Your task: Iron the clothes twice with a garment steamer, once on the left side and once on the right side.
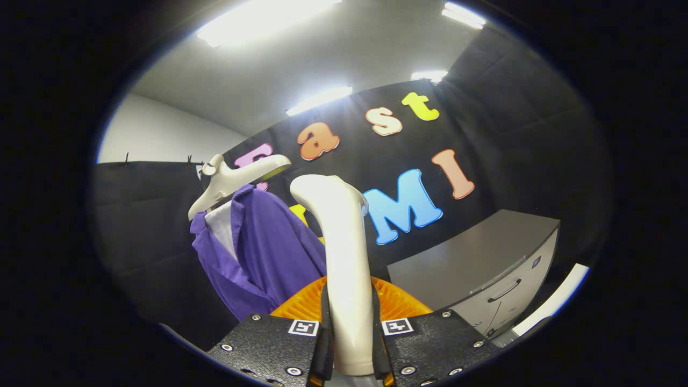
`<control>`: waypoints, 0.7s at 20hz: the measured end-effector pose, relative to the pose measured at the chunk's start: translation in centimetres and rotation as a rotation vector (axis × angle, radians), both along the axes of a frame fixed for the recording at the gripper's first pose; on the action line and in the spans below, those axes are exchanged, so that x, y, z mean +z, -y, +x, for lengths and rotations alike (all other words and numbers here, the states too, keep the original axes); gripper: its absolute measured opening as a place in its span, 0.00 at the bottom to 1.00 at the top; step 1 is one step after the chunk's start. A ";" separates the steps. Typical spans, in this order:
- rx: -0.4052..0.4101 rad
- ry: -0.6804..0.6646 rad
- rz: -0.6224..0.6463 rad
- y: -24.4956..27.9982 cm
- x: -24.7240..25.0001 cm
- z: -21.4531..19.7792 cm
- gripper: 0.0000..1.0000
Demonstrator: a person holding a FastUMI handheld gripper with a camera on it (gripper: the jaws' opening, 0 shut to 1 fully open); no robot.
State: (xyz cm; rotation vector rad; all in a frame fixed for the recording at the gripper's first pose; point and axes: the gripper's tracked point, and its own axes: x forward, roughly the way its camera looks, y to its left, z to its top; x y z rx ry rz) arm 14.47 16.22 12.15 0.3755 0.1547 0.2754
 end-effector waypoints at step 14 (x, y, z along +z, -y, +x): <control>0.007 0.156 -0.256 -9.1 1.0 2.4 0.28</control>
